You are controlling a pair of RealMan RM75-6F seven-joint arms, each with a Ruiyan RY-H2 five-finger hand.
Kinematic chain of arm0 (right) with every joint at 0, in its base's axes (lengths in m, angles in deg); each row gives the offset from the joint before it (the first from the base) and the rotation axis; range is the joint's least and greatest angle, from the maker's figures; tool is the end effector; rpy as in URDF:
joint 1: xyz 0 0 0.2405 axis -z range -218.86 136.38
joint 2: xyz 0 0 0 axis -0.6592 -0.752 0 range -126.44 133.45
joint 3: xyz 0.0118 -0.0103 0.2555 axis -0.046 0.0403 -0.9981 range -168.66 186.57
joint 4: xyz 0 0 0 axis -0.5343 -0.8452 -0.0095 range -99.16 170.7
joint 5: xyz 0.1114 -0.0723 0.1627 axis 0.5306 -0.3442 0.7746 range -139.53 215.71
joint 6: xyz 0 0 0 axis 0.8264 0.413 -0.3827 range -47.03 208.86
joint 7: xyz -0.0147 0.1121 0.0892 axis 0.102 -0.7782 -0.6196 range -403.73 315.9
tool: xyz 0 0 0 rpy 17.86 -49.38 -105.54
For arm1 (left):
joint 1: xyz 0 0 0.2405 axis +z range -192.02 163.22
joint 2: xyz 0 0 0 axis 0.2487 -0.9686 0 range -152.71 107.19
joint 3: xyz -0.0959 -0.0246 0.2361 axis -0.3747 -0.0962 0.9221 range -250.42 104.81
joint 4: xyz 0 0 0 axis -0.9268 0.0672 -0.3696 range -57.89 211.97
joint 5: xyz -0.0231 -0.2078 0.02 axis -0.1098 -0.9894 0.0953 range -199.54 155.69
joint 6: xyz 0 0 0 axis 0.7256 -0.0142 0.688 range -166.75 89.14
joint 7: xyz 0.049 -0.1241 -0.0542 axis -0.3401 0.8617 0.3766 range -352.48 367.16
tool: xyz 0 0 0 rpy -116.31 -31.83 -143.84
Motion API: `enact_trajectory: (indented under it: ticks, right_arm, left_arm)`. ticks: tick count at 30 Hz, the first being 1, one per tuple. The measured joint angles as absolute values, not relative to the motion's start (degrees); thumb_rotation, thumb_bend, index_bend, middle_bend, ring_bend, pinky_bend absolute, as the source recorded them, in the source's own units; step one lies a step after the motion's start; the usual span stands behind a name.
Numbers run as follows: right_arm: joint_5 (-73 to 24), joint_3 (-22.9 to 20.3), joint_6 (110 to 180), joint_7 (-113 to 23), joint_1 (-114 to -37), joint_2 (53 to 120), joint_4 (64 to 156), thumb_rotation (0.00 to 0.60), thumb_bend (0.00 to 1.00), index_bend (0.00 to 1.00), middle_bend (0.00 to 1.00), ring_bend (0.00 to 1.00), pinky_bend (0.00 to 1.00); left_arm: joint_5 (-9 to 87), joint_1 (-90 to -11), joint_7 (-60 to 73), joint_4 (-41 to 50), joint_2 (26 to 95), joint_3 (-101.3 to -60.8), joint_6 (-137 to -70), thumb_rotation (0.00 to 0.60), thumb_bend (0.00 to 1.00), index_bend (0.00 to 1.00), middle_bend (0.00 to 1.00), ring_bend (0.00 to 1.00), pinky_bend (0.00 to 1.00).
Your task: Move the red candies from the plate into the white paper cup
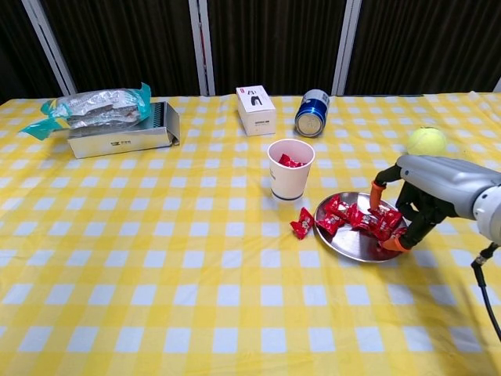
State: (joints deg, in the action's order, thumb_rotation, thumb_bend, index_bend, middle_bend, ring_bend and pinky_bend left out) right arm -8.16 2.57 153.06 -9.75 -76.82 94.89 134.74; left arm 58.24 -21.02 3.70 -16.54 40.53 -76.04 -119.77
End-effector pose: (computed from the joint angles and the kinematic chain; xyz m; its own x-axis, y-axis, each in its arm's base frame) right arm -0.1726 -0.2808 -0.0201 0.3459 -0.3397 0.8746 -0.9364 -0.0658 0.3448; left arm -0.3188 0.1912 0.1586 0.4333 0.0598 0.8992 0.8979 0.0573 -0.4365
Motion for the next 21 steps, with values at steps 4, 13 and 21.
enact_trajectory:
  ticks: [4, 13, 21]
  right_arm:
    - [-7.1, 1.7, 152.0, -9.9, -77.0, 95.6, 132.8, 0.600, 0.24, 0.41, 0.86, 0.85, 0.95]
    - [-4.8, 0.5, 149.2, -10.5, -77.3, 97.2, 128.1, 0.600, 0.24, 0.41, 0.87, 0.85, 0.95]
    - [-3.3, 0.3, 147.2, -11.3, -77.0, 98.0, 125.0, 0.600, 0.29, 0.56, 0.87, 0.85, 0.95]
  left_arm:
    - [58.0, -21.1, 4.0, -16.4, 40.4, -76.1, -119.5, 0.600, 0.06, 0.00, 0.00, 0.00, 0.00]
    - [57.9, -21.1, 4.2, -16.4, 40.3, -76.1, -119.2, 0.600, 0.06, 0.00, 0.00, 0.00, 0.00]
    - [58.0, -21.2, 4.3, -16.5, 40.2, -76.0, -119.1, 0.600, 0.06, 0.00, 0.00, 0.00, 0.00]
